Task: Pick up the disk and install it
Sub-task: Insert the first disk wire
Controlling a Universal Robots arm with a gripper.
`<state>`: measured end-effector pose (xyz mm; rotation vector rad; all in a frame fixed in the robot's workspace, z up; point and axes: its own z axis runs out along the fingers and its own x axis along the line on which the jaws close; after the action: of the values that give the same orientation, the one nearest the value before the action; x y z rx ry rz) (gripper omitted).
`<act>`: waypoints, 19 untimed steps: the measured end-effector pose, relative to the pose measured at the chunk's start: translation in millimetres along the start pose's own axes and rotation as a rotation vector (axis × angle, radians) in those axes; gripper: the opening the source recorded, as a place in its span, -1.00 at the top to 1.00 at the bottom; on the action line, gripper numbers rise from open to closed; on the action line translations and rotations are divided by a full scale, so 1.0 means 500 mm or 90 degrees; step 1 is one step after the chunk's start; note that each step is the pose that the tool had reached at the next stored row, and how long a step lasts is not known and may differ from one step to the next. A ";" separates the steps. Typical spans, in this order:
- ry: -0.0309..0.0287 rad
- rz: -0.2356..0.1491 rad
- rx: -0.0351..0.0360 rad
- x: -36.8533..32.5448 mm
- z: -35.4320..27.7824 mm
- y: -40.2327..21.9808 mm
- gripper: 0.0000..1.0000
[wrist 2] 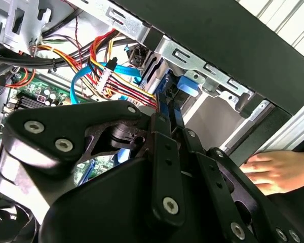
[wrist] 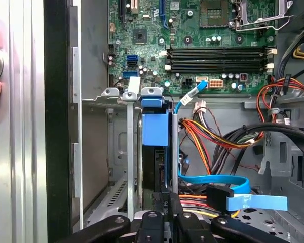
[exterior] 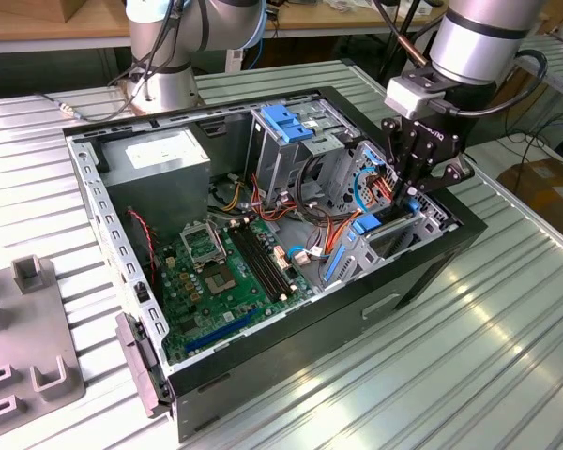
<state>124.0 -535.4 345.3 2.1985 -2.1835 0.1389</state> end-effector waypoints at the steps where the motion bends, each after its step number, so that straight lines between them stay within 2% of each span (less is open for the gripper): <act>1: 0.0000 0.000 0.0000 0.000 0.001 0.000 0.67; 7: -0.0016 0.000 0.0000 0.000 0.005 0.000 0.67; 13: -0.0070 0.000 0.0001 0.000 -0.001 -0.001 0.67; 16: -0.0119 0.000 0.0000 0.000 -0.002 -0.001 0.67; 18: -0.0307 0.001 0.0000 0.002 -0.002 -0.001 0.67; 19: -0.0385 0.002 -0.0001 0.003 -0.002 -0.001 0.67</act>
<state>124.7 -536.8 346.5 2.2289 -2.2166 0.0732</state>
